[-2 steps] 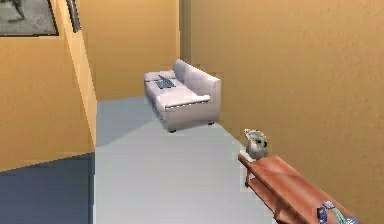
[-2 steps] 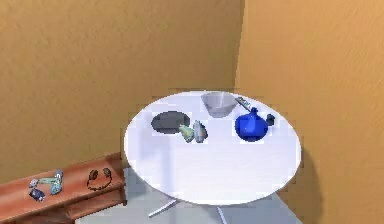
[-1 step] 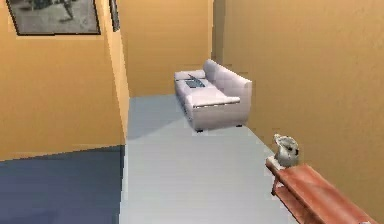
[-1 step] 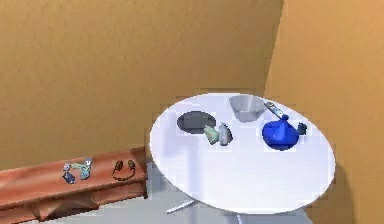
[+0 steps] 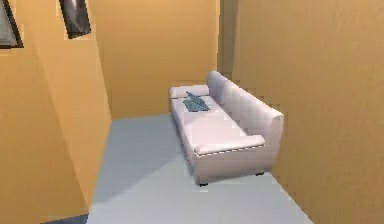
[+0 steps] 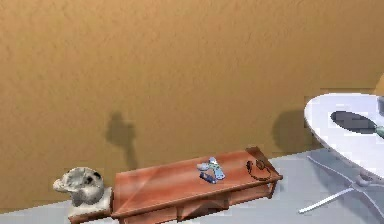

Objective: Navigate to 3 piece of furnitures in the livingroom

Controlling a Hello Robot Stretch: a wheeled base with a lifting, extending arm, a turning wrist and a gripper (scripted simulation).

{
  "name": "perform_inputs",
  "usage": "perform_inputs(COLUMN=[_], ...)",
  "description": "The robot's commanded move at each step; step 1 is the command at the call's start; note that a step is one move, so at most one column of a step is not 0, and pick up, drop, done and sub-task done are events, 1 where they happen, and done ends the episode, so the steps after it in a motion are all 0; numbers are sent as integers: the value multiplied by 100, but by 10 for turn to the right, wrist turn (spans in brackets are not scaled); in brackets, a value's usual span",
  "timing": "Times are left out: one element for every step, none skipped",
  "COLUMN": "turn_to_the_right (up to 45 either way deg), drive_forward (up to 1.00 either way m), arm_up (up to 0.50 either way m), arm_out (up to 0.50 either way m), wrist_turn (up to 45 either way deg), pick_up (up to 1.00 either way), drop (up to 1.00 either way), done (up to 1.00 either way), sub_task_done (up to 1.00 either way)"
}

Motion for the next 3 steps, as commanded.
perform_inputs(turn_to_the_right=[-60, -30, 0], drive_forward=[0, 0, 50], arm_up=[0, 0, 0], arm_out=[0, 0, 0], wrist_turn=[0, 0, 0], pick_up=[0, 0, 0], drop=[0, 0, 0], done=[0, 0, 0], sub_task_done=[0, 0, 0])
